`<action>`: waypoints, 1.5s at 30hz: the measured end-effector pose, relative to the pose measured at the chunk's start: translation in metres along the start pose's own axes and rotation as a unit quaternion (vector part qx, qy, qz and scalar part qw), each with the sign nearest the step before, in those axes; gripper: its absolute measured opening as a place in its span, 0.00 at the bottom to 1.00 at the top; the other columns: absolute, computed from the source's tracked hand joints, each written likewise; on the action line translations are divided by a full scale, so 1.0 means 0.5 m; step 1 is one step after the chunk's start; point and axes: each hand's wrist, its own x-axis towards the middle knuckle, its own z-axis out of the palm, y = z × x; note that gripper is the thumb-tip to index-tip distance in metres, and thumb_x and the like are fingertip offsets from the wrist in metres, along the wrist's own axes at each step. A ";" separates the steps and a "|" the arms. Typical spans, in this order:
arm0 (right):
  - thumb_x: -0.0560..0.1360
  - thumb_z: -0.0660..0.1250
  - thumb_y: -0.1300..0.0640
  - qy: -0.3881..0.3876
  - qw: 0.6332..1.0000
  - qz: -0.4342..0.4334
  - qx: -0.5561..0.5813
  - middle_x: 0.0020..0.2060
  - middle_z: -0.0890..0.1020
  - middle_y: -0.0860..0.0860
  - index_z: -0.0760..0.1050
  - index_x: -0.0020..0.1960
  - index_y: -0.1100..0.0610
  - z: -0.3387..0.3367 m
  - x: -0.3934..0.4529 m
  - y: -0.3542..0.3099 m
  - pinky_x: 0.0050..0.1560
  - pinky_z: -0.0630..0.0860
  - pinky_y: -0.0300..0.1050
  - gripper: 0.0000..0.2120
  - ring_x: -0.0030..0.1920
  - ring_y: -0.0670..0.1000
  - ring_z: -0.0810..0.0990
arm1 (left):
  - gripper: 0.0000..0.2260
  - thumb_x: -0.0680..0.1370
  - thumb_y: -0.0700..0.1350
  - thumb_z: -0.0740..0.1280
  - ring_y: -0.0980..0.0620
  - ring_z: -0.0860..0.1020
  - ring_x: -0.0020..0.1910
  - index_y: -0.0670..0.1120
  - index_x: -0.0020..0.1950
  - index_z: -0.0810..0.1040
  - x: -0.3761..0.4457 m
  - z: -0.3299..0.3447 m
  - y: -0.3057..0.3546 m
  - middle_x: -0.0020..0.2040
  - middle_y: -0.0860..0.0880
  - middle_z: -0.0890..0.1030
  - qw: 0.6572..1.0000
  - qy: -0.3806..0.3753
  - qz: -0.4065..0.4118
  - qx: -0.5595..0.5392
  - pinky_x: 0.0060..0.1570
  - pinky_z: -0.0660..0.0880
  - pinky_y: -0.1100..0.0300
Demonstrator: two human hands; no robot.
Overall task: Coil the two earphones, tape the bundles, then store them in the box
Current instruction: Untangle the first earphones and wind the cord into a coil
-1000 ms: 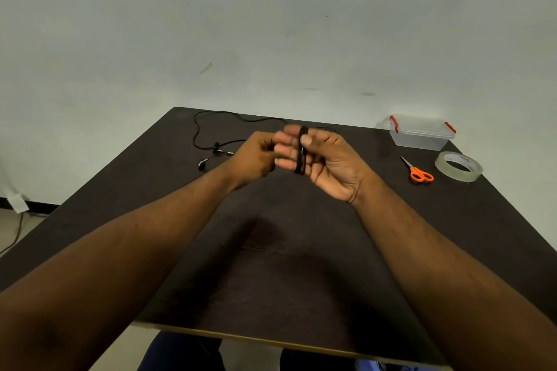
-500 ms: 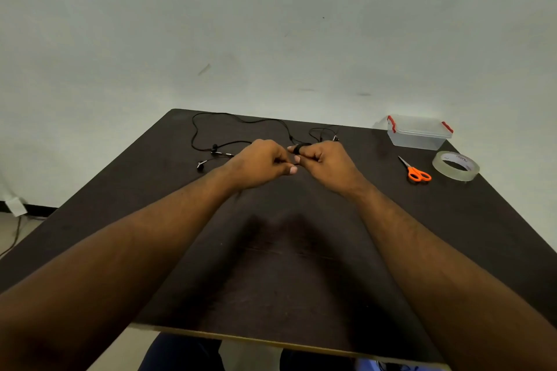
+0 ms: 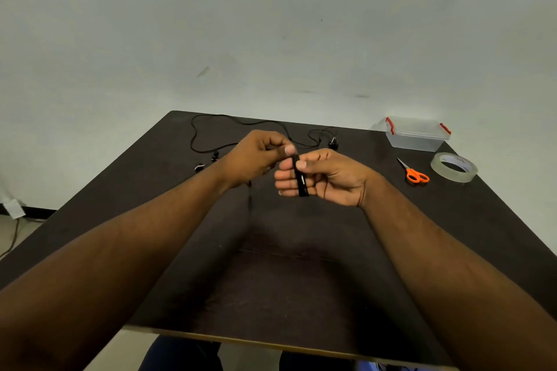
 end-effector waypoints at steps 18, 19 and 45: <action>0.74 0.64 0.62 0.078 0.943 -0.285 0.152 0.52 0.84 0.59 0.81 0.54 0.63 0.038 0.027 -0.039 0.62 0.76 0.51 0.11 0.57 0.57 0.82 | 0.09 0.82 0.42 0.61 0.57 0.63 0.23 0.42 0.47 0.80 -0.007 0.046 -0.029 0.34 0.50 0.76 0.978 0.012 -0.071 -0.194 0.25 0.61 0.63; 0.75 0.63 0.64 0.104 0.942 -0.294 0.127 0.52 0.84 0.59 0.79 0.55 0.63 0.034 0.029 -0.036 0.63 0.76 0.50 0.11 0.58 0.57 0.81 | 0.10 0.82 0.44 0.62 0.56 0.64 0.24 0.42 0.50 0.81 -0.008 0.040 -0.032 0.33 0.50 0.76 0.987 0.005 -0.072 -0.146 0.25 0.63 0.63; 0.76 0.68 0.63 0.055 0.933 0.073 -0.349 0.48 0.86 0.55 0.83 0.50 0.65 -0.012 0.006 0.008 0.56 0.78 0.41 0.07 0.53 0.50 0.83 | 0.06 0.76 0.50 0.70 0.49 0.80 0.35 0.50 0.42 0.82 0.016 -0.118 0.012 0.37 0.52 0.82 0.960 -0.037 -0.028 0.277 0.36 0.80 0.52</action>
